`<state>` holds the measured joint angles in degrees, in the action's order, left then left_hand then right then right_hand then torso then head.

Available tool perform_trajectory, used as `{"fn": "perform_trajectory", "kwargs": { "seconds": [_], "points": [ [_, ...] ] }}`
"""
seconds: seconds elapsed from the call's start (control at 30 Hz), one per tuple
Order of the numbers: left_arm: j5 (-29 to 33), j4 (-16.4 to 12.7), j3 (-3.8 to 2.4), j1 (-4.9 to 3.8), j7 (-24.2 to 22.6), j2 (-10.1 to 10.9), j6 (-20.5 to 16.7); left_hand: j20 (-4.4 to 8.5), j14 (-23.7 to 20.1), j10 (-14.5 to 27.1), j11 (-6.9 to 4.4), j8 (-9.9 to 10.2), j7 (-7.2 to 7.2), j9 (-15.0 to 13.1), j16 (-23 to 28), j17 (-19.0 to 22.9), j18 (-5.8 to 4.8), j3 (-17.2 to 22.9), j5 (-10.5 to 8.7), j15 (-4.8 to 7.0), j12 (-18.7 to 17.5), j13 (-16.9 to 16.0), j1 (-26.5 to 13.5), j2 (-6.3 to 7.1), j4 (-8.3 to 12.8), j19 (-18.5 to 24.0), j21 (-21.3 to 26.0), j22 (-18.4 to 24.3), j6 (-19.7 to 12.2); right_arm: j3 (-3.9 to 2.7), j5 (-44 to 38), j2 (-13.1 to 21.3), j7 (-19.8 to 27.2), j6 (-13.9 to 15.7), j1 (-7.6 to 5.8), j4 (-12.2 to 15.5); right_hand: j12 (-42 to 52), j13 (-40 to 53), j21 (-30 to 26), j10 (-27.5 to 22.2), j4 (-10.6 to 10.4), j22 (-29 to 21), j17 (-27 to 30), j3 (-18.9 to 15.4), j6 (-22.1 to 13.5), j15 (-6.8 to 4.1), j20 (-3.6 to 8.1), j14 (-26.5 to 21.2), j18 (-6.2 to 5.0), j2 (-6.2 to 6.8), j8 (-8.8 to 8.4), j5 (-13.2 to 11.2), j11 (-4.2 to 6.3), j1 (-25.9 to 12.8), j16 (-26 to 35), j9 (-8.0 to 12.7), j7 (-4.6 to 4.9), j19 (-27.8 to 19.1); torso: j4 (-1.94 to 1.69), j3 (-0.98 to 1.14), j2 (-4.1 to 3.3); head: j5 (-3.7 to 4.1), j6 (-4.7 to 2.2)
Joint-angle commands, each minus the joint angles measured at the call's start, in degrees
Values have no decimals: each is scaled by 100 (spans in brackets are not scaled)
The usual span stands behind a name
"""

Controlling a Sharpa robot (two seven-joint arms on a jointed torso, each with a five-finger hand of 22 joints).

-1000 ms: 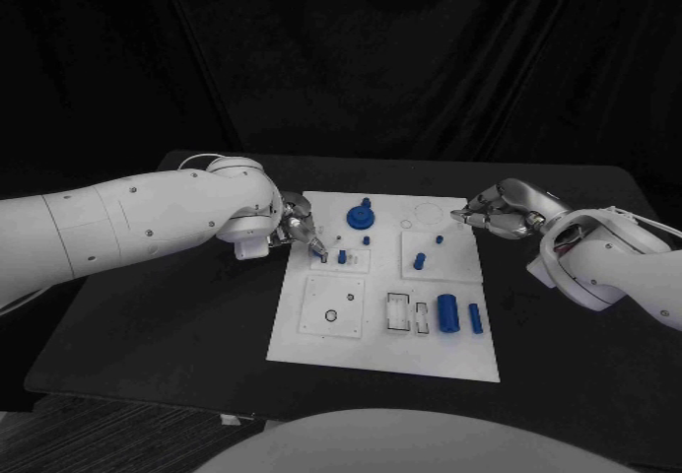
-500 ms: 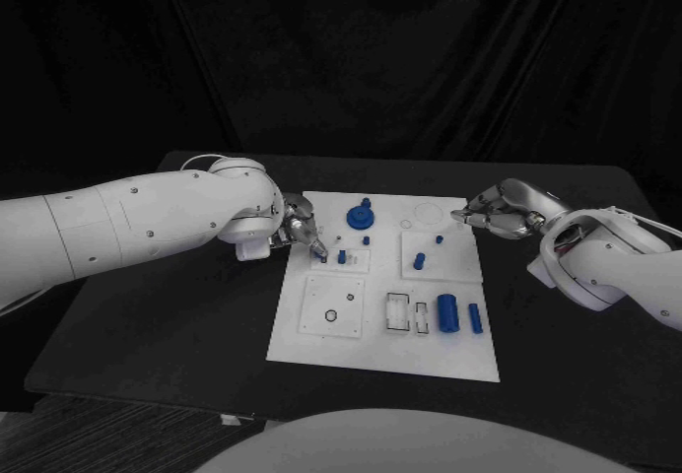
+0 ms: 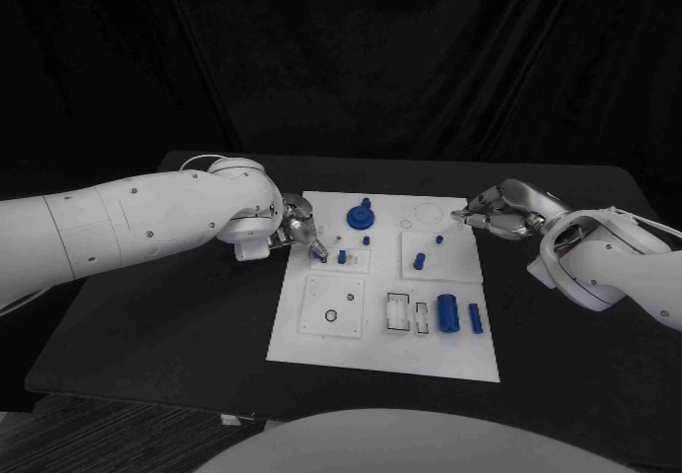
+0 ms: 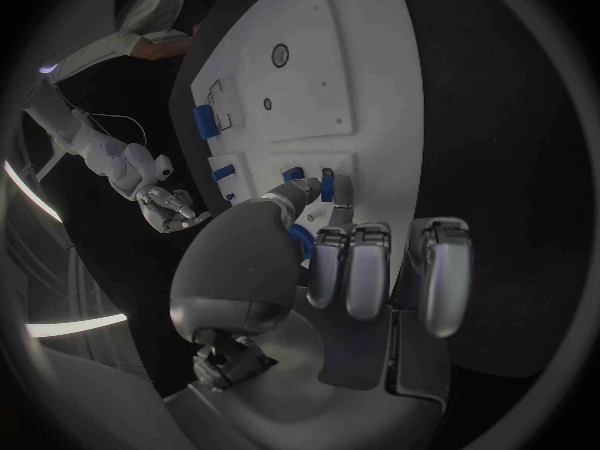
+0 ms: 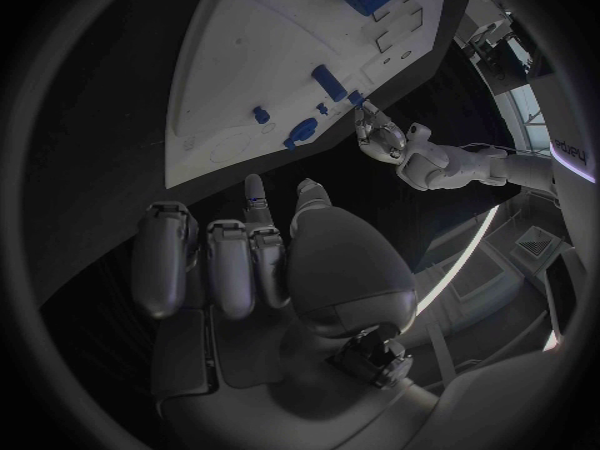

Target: Assemble the parts on the task board

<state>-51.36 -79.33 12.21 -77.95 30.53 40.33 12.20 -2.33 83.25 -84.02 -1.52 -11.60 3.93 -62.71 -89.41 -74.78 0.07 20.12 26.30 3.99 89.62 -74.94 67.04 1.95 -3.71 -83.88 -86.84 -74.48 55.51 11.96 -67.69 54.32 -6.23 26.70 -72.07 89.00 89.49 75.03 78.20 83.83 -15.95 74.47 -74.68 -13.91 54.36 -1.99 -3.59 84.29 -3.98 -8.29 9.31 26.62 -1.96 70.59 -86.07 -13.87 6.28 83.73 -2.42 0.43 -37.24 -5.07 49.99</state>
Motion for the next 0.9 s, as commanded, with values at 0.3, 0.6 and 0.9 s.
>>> {"fn": "perform_trajectory", "kwargs": {
  "seconds": [0.3,0.6,0.9],
  "points": [
    [13,4,-4,20,-42,-21,73,34,675,-598,2,-197,-126,-231,-59,-1522,82,718,279,45,38,-1506,-4,-64,108,-427,47,-1434,89,-4,-12,0,-107,-42,20,-2,51,1497,-116,617,35,1123,-756,-1,-29,-13,-38,408,77,-63,-65,95,-4,202,37,63,25,139,1,-2,-5,-8,1],
    [15,19,-4,72,-41,-41,90,34,675,-598,4,-196,-126,-231,-59,-1522,82,724,245,45,38,-1506,-23,-57,109,-426,49,-1433,88,-4,-12,-1,-111,-49,22,-2,51,1497,-116,617,35,1123,-756,-1,-29,-13,-38,408,77,-63,-65,95,-4,202,37,63,25,139,-1,0,-1,-3,1],
    [15,48,-4,117,-47,-62,43,33,675,-598,3,-192,-128,-229,-59,-1522,86,742,90,44,38,-1506,-86,-60,106,-419,61,-1429,83,-4,-12,4,-112,-50,23,0,51,1497,-116,617,35,1123,-756,-1,-29,-13,-38,408,77,-63,-65,95,-4,202,37,63,25,139,1,0,-2,-5,1]
  ]
}}
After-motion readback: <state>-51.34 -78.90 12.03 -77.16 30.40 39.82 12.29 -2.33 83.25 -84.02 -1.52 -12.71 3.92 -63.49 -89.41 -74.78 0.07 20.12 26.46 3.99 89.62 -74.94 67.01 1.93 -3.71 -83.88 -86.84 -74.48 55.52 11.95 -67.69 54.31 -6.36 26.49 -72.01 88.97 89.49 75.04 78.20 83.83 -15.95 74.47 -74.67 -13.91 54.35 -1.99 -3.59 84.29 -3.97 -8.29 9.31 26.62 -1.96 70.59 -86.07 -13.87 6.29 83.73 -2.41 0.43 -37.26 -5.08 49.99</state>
